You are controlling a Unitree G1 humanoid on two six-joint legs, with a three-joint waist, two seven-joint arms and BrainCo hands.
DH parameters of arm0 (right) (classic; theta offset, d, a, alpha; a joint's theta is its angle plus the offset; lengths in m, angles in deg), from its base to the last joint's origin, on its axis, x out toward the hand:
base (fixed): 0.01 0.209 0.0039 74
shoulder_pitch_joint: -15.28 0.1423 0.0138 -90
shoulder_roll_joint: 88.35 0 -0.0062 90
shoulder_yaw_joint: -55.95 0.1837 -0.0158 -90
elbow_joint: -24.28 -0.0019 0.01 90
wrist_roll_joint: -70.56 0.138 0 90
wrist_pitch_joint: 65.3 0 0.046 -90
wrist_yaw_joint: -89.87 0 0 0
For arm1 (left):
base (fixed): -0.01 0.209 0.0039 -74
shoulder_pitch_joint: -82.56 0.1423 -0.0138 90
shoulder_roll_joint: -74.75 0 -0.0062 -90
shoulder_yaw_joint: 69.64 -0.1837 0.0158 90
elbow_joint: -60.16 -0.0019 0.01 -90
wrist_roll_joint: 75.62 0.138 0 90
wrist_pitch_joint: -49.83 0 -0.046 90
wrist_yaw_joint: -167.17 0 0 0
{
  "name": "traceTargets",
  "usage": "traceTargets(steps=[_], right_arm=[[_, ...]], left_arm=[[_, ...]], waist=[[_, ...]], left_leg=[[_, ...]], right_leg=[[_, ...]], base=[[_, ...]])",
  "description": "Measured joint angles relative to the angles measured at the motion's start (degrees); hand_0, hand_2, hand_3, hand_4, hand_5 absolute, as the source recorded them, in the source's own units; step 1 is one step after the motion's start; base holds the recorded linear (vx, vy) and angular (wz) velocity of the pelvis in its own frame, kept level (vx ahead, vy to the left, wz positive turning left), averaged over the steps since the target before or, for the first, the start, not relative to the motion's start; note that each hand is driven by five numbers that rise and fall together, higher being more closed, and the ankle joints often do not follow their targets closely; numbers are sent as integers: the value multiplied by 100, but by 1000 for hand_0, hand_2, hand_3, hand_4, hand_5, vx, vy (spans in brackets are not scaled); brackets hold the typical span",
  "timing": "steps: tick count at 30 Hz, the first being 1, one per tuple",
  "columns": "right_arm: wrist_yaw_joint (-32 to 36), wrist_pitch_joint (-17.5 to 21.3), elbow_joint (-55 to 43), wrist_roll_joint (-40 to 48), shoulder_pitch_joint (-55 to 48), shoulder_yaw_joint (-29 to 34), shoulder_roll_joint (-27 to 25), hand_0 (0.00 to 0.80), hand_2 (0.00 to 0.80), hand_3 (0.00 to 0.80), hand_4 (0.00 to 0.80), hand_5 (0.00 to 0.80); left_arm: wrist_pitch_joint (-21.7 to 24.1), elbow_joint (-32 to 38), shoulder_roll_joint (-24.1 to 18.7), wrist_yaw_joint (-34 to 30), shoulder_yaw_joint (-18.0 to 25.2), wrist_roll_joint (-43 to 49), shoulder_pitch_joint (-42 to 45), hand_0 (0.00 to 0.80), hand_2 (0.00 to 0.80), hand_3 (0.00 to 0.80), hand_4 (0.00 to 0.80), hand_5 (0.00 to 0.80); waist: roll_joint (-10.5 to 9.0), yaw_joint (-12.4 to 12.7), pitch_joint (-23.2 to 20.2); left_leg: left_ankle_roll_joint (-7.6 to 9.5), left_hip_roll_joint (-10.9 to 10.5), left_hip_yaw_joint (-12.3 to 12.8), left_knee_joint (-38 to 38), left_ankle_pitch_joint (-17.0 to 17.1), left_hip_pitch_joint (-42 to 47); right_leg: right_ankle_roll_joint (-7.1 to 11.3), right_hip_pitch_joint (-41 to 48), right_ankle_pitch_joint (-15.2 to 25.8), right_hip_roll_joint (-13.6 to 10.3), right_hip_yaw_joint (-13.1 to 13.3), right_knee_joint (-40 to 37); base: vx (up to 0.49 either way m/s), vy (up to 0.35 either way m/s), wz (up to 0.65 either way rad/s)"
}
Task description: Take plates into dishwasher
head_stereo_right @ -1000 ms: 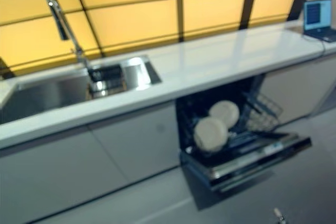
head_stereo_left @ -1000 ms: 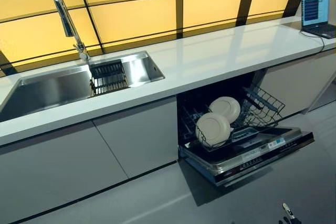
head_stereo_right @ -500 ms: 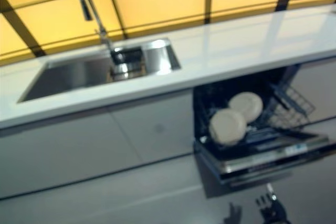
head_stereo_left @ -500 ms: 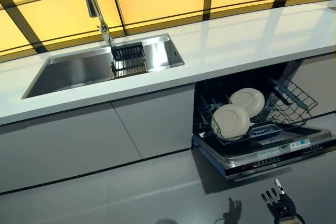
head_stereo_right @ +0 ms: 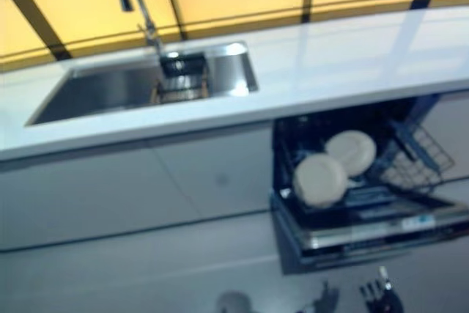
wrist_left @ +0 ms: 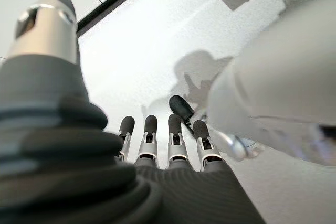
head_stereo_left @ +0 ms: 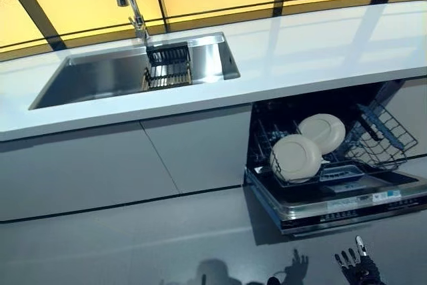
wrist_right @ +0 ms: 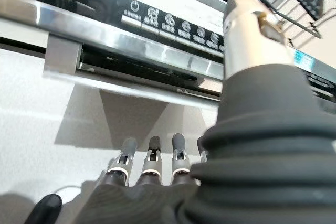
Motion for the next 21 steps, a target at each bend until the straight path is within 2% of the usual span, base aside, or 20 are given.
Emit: traceTargets(steps=[1,3,6,10,16,20,21], right_arm=[[-2,4,-2,3,20,3,-1,0,0,0,0,0],[-2,6,8,5,10,10,0,0,0,0,0,0],[2,5,39,72,-49,14,0,0,0,0,0,0],[33,-14,45,297,-107,101,-2,0,0,0,0,0],[85,-10,27,408,-42,184,-233,0,0,0,0,0],[94,-7,4,631,274,152,-483,0,0,0,0,0],[100,-8,3,703,335,126,-513,0,0,0,0,0]], left_arm=[[11,19,-4,-5,5,1,-9,0,0,0,0,0],[38,60,-17,-33,5,2,-11,0,0,0,0,0],[56,67,-95,-47,5,6,-15,0,0,0,0,0],[1,78,-252,-134,56,-125,-17,0,0,0,0,0],[-128,73,-79,-281,90,-238,-13,0,0,0,0,0],[-131,202,140,-481,-12,-548,-69,0,0,0,0,0],[-131,229,166,-513,-19,-635,-73,0,0,0,0,0]], waist=[[10,-1,-7],[-21,-5,-9],[-63,-23,-18],[-13,-28,-5],[345,-30,135],[690,-26,307],[687,-40,389]], left_leg=[[-149,-6,2,-15,-8,12],[-269,-75,9,-19,-33,46],[-224,-203,42,-20,-66,131],[-172,-278,78,-16,-79,134],[-79,-405,112,-13,-69,50],[-42,-529,114,220,-43,-263],[-17,-547,113,319,-63,-308]], right_leg=[[24,4,-8,-12,0,1],[88,24,-18,-81,15,5],[179,69,-59,-223,38,56],[222,44,-78,-312,71,87],[295,-74,-63,-442,132,100],[333,-411,-78,-593,173,394],[341,-466,-126,-627,182,503]], base=[[32,15,0],[39,7,-1],[12,4,0],[-43,43,-2],[-102,86,-2],[-132,97,2],[-109,52,5]])
